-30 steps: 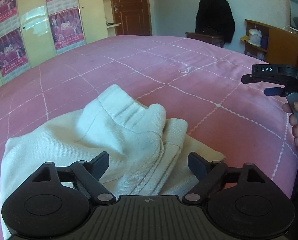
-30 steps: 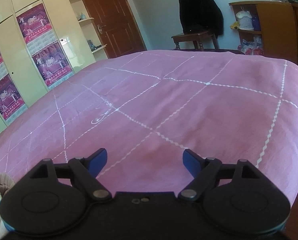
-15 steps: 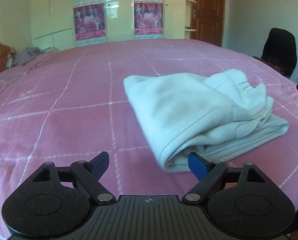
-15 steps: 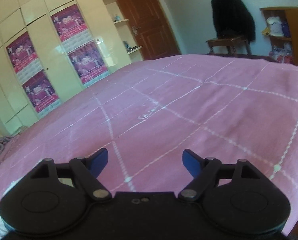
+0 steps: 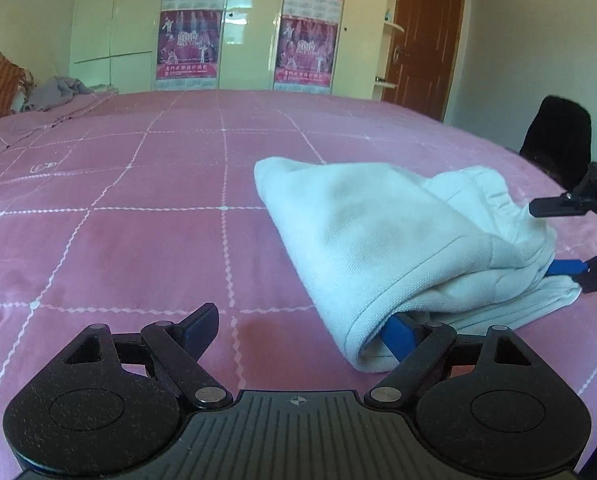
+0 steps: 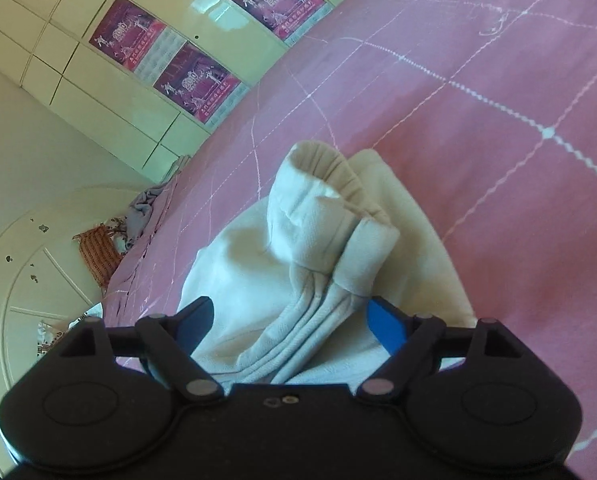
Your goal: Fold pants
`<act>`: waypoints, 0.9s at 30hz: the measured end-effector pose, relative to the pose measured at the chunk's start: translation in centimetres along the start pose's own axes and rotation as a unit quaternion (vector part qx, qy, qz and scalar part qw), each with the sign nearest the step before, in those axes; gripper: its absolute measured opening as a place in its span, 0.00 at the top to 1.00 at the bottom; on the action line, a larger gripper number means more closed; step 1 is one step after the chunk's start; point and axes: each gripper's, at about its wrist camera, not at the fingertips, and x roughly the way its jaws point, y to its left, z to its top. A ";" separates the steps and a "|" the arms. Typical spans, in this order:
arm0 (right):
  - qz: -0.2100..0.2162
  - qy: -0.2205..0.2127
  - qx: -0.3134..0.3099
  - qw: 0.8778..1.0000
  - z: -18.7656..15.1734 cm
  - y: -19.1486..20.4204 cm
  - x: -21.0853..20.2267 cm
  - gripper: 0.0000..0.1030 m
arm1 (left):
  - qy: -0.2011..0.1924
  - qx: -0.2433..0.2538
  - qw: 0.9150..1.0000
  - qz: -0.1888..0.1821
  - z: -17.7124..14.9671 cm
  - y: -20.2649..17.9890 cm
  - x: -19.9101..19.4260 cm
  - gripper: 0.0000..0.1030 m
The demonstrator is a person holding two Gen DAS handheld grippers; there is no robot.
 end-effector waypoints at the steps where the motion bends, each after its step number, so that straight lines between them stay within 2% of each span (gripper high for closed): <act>1: -0.015 0.004 0.005 1.000 0.0 0.2 0.8 0.20 | 0.012 0.005 1.000 0.008 -0.1 0.1 0.7 0.17; 2: -0.037 0.010 0.006 0.999 0.0 0.5 1.4 0.31 | 0.007 -0.002 1.000 0.005 -0.4 0.4 0.8 0.17; 3: -0.047 0.014 -0.004 0.999 0.2 1.1 2.0 0.69 | -0.001 -0.010 1.000 0.004 -0.5 0.8 0.6 0.17; 4: -0.047 0.022 -0.024 0.998 0.3 2.1 2.4 0.81 | -0.011 -0.014 1.000 0.007 -0.6 1.0 0.3 0.17; 5: -0.031 0.015 -0.044 0.998 0.4 3.4 2.1 0.83 | -0.027 -0.017 0.999 0.018 -0.8 1.3 -0.4 0.17; 6: 0.005 -0.005 -0.061 0.998 0.6 4.8 1.1 0.84 | -0.047 -0.025 0.998 0.023 -0.6 1.7 -0.9 0.17; 8: 0.066 -0.035 -0.100 0.992 1.1 7.8 -0.9 0.84 | -0.085 -0.058 0.995 0.012 -0.2 2.5 -1.6 0.17; 9: 0.087 -0.048 -0.117 0.988 1.2 9.1 -1.9 0.84 | -0.091 -0.063 0.994 0.010 -0.1 2.6 -1.4 0.17; 11: 0.108 -0.069 -0.121 0.984 1.5 10.1 -3.3 0.84 | -0.074 -0.045 0.996 0.012 -0.1 2.3 -0.5 0.17; 12: 0.103 -0.072 -0.116 0.985 1.3 9.8 -3.5 0.84 | -0.063 -0.039 0.997 0.013 -0.4 2.1 0.0 0.17; 15: 0.030 -0.062 -0.084 0.994 0.3 5.5 -2.7 0.84 | -0.008 -0.046 0.999 0.007 -1.6 2.2 1.7 0.16; 17: -0.032 -0.020 -0.033 0.999 -0.8 1.3 -0.7 0.83 | -0.023 -0.050 0.998 0.004 -1.7 2.0 1.4 0.16; 18: -0.040 -0.005 -0.004 0.999 -1.6 -0.4 0.4 0.83 | -0.028 -0.047 0.998 0.008 -1.4 1.8 1.2 0.16; 19: -0.024 -0.018 0.003 1.000 -2.1 -1.0 0.2 0.83 | -0.035 -0.046 0.998 0.010 -1.4 1.8 1.1 0.16; 21: -0.027 -0.024 -0.020 0.999 -2.1 0.0 -0.1 0.83 | -0.056 -0.051 0.997 0.012 -1.4 1.8 0.7 0.16; 23: -0.024 -0.033 -0.038 0.998 -1.7 1.2 -0.5 0.84 | -0.096 -0.045 0.994 0.013 -1.1 1.3 -0.4 0.16; 25: 0.009 -0.072 -0.059 0.996 -1.3 2.4 -2.4 0.85 | -0.118 -0.037 0.992 0.012 -1.0 0.9 -0.8 0.16; 26: 0.015 -0.085 -0.063 0.994 -1.1 2.7 -3.0 0.85 | -0.106 -0.037 0.994 0.005 -1.0 0.9 -0.3 0.16; 27: 0.014 -0.092 -0.065 0.994 -0.9 2.8 -3.3 0.85 | -0.076 -0.038 0.996 -0.001 -1.1 0.9 0.5 0.16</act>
